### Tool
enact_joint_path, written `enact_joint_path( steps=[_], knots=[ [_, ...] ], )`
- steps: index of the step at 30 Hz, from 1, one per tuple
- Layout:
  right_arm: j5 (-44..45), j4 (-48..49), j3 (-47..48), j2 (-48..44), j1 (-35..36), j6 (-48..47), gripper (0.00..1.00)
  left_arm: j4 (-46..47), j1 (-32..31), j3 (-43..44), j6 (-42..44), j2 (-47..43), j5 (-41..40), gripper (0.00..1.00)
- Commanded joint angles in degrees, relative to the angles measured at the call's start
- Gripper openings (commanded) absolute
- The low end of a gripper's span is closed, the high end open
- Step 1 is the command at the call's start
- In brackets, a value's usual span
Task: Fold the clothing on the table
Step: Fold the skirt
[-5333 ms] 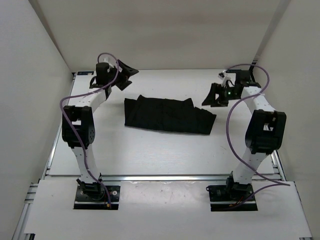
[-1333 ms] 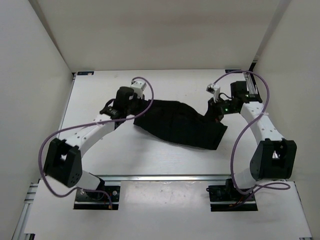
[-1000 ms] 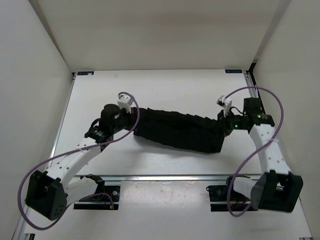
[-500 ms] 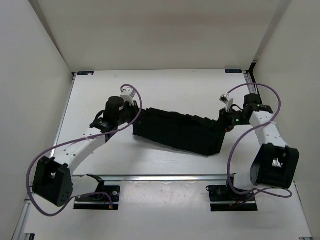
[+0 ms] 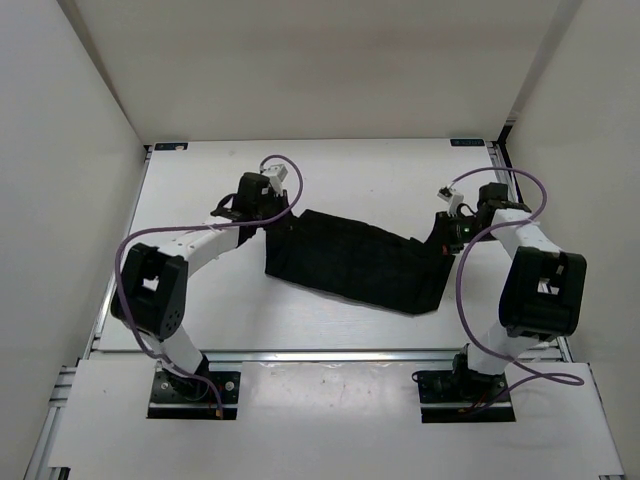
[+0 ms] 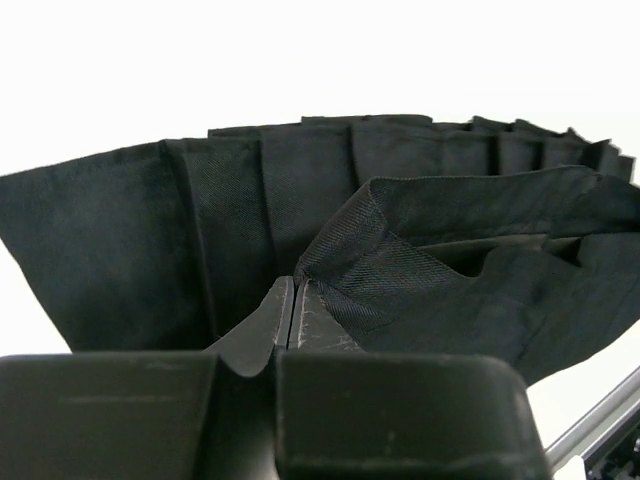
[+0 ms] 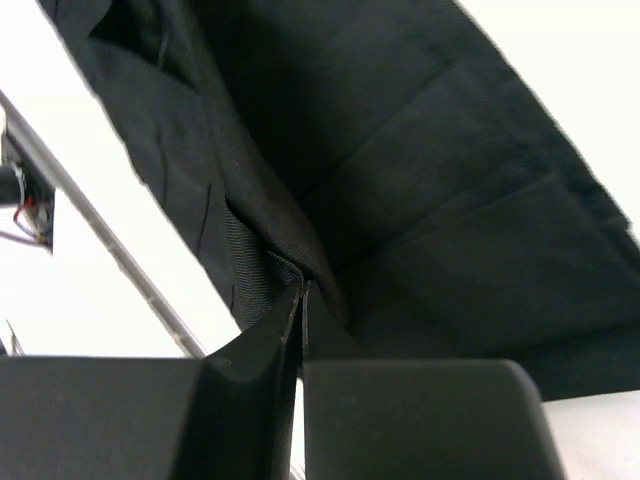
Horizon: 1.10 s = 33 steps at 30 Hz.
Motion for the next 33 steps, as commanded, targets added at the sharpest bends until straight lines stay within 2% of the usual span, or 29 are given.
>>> enact_joint_path(
  steps=[1,13,14,15,16,17,18,19,21,22,23,24,25,26,28,32,33],
  knots=[
    [2.8,3.9,3.0,2.4,-1.3,4.1,0.00,1.2,1.2,2.7,0.2,1.7,-1.5,0.00],
    [7.2,5.9,11.6,10.8,-3.0,8.7,0.00,2.3,2.8,9.8,1.4,10.5,-0.6,0.00],
    [10.0,6.4,12.1,11.1,-2.6,9.4,0.06,2.5,2.9,10.3,1.4,11.3,-0.6,0.00],
    [12.5,6.7,12.5,11.8,-1.3,10.2,0.29,2.4,3.0,10.7,1.5,12.0,-0.9,0.01],
    [18.2,7.2,13.2,12.9,0.5,10.8,0.61,2.3,3.1,11.0,1.9,12.3,-0.7,0.08],
    [22.9,7.6,13.5,13.3,1.2,10.9,0.67,1.6,3.4,11.4,2.4,13.4,-0.2,0.31],
    [25.0,7.2,14.1,13.2,2.7,10.7,0.72,-0.2,3.6,12.7,2.6,14.0,-1.2,0.62],
    [28.0,7.8,14.4,12.8,3.0,11.2,0.73,-1.4,3.9,14.3,3.0,13.8,-1.5,0.65],
    [29.9,9.3,14.5,10.7,2.9,11.7,0.71,-2.1,3.6,15.8,4.3,11.2,-4.8,0.82],
    [29.2,10.0,14.4,9.0,2.9,12.2,0.70,0.0,3.1,15.8,5.4,9.9,-5.9,0.93],
    [26.8,10.9,14.2,6.7,2.7,12.1,0.67,1.0,2.9,15.2,6.1,6.8,-8.5,0.99],
    [23.0,10.9,14.8,6.0,2.9,11.1,0.60,4.7,2.4,13.3,6.4,4.0,-11.1,0.98],
    [20.6,11.2,14.5,4.4,2.9,10.8,0.47,8.0,1.8,12.1,5.7,2.6,-12.1,0.99],
    [16.1,11.1,13.9,3.0,3.4,9.7,0.38,8.6,1.3,11.5,4.8,0.8,-11.7,0.99],
    [11.5,10.7,13.2,2.3,5.4,8.1,0.00,5.4,0.6,12.8,4.6,1.2,-5.5,0.99],
    [2.1,6.0,11.5,4.6,8.6,5.2,0.00,-0.2,-4.5,10.5,8.4,2.4,2.8,0.97],
    [0.7,5.7,10.5,5.3,8.9,3.8,0.00,0.1,-4.8,9.4,8.4,2.7,5.4,0.89]
  ],
)
